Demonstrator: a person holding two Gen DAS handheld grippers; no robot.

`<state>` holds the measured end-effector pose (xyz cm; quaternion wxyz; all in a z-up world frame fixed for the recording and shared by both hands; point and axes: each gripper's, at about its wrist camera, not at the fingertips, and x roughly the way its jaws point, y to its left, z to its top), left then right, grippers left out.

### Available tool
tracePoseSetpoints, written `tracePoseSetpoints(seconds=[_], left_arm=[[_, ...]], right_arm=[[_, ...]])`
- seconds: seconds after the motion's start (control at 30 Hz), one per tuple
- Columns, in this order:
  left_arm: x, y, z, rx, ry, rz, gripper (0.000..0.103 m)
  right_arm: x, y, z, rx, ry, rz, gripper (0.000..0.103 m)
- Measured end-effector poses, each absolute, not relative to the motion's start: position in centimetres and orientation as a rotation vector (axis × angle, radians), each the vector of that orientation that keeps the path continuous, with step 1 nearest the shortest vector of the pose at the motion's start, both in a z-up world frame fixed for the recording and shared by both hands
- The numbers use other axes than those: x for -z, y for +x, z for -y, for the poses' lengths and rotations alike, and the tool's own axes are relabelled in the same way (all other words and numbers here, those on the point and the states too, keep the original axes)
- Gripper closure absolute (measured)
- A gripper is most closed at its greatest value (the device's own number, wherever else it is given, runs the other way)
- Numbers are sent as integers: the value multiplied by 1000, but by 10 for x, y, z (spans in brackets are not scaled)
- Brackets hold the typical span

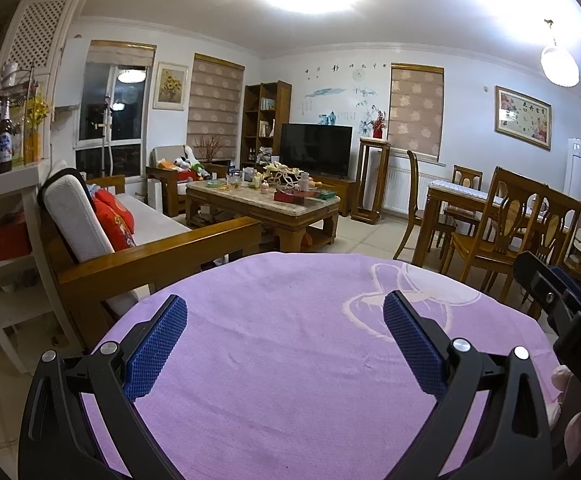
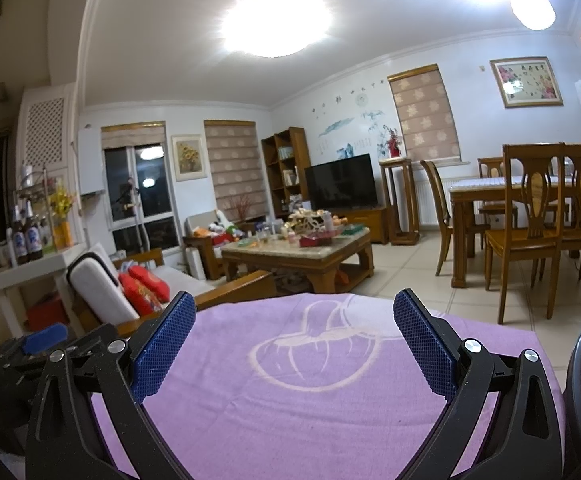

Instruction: Collect trash

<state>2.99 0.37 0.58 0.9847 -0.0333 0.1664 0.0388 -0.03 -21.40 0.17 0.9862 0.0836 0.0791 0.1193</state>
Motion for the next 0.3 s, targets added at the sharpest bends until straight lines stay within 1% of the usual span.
tracePoseSetpoints(seconds=[0.3], left_arm=[[-4,32,-3,-58,-81,-362,5]], right_arm=[[-3,0,214,-240,169,-158,5]])
